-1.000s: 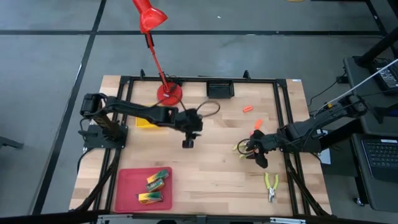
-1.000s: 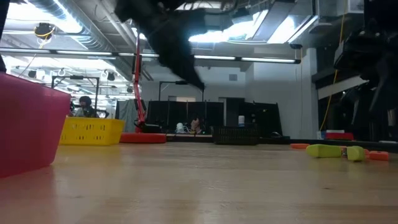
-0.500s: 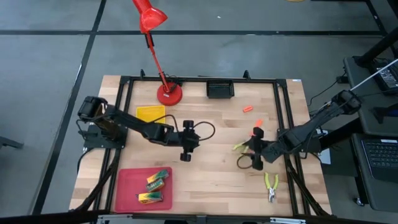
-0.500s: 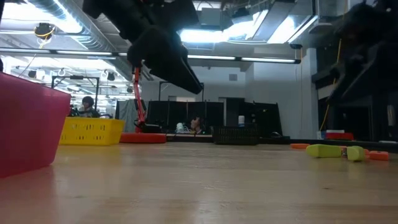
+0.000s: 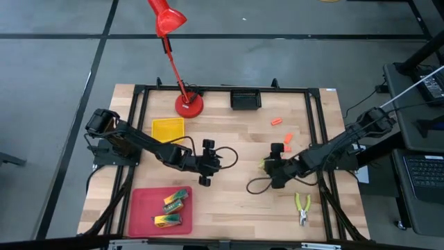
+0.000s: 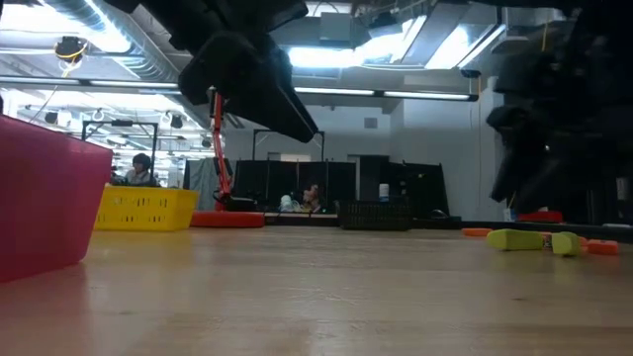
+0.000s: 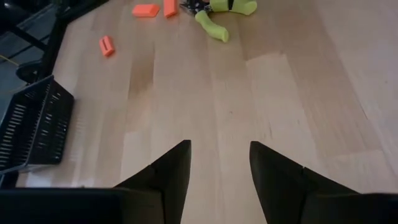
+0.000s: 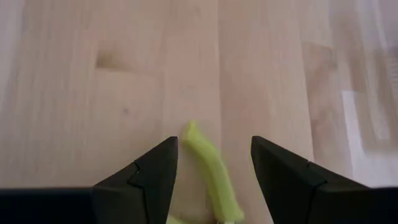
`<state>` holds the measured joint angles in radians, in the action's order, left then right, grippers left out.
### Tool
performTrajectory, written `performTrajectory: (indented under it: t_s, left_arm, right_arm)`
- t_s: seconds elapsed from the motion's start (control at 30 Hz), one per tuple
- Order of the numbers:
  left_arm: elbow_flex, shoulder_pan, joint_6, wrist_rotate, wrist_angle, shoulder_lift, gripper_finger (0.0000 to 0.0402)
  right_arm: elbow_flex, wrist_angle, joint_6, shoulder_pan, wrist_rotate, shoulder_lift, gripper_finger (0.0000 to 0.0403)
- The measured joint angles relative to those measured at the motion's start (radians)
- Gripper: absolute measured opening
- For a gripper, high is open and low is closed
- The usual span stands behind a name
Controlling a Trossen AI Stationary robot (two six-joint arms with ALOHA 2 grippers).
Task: Pick & Place School Supplies
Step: Put the top hole puncher into the yellow bin
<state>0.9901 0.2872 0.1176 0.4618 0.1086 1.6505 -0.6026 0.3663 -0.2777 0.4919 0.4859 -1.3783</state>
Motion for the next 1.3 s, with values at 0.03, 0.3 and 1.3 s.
performTrajectory:
  t_s: [0.03,0.3,1.3]
  left_arm:
    - [0.000,0.003,-0.001,0.001,0.001,0.000,0.0162]
    - [0.000,0.030,-0.035,0.019,0.033,0.000,0.0162]
    - [0.000,0.294,-0.337,0.289,0.149,0.000,0.0139]
  right_arm:
    - [-0.001,-0.011,0.010,-0.016,-0.014,-0.004,0.0208]
    - [0.000,-0.014,0.039,-0.084,-0.127,-0.040,0.0208]
    - [-0.012,-0.378,0.214,-0.119,-0.028,-0.102,0.0040]
